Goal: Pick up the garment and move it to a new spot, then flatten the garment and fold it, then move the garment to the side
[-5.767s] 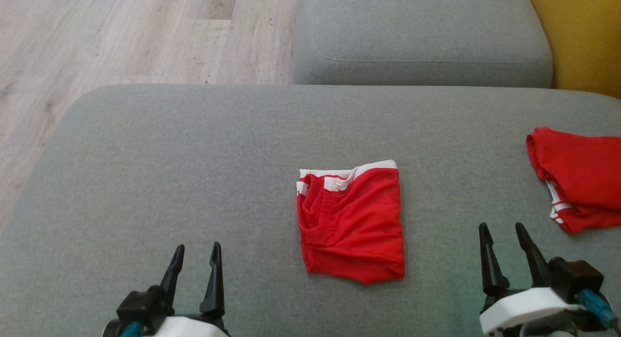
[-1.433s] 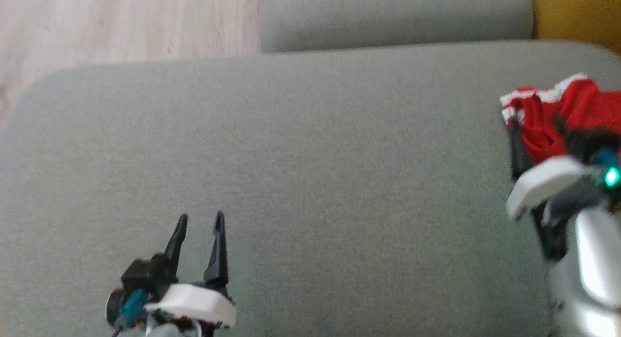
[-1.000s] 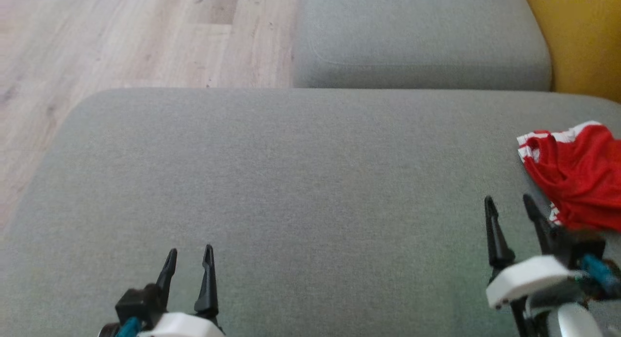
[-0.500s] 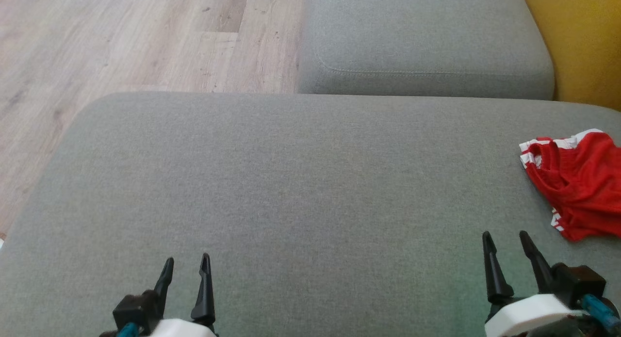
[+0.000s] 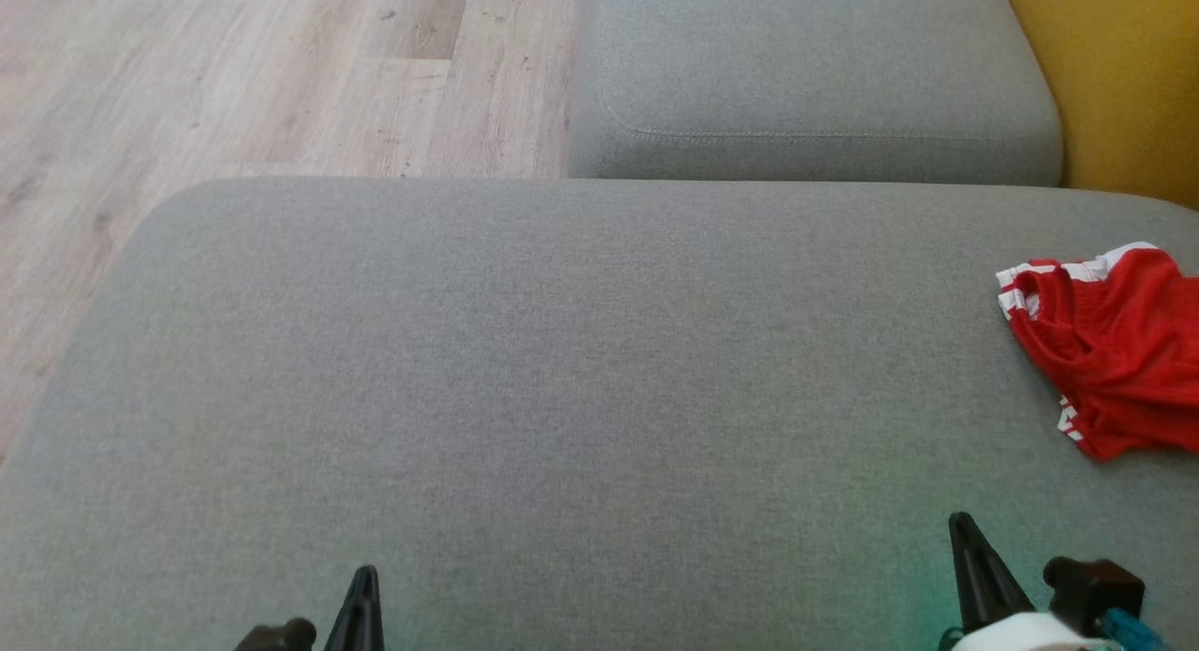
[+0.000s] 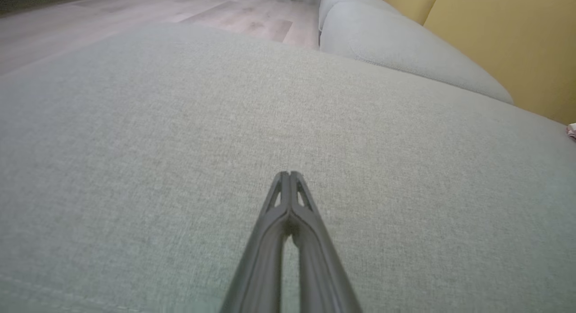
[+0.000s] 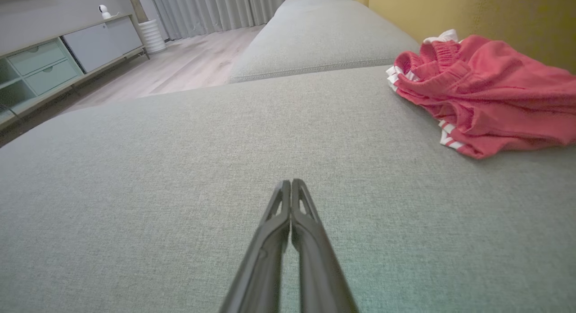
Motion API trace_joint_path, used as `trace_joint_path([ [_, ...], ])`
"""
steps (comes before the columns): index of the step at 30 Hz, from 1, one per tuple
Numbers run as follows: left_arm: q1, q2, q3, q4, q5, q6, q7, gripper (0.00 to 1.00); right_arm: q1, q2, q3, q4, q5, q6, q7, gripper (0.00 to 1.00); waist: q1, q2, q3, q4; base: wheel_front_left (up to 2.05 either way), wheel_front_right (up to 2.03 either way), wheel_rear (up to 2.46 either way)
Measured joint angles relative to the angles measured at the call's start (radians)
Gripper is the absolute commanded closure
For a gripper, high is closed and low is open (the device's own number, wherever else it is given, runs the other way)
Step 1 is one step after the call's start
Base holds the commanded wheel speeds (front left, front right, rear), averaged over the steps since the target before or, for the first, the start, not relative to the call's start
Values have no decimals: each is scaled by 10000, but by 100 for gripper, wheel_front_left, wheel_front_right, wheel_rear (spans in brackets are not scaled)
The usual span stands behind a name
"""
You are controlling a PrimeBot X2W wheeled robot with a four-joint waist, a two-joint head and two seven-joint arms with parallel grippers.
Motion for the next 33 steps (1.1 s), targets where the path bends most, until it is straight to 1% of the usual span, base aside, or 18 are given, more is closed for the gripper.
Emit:
trace_joint_path([
  [3,-39,-65,100,-10,-213,-159,48,100,-34,2,-4,-6,349,0,42,100,0,0,22,-29,0,0,0],
  [6,-47,-98,224,-10,-447,-199,134,100,-36,2,-23,-6,702,0,79,100,0,0,44,-57,0,0,0],
  [9,-73,-132,418,-8,-681,-341,180,100,-46,2,-48,-6,1057,0,138,100,0,0,66,-85,0,0,0],
  [20,-142,-355,892,-12,-1436,-612,443,100,-161,2,-182,-10,2242,0,263,100,0,0,138,-180,0,0,0],
  [33,-313,-560,1542,-23,-2426,-1034,780,100,-477,4,-286,-25,3749,0,483,100,0,0,232,-301,0,0,0],
])
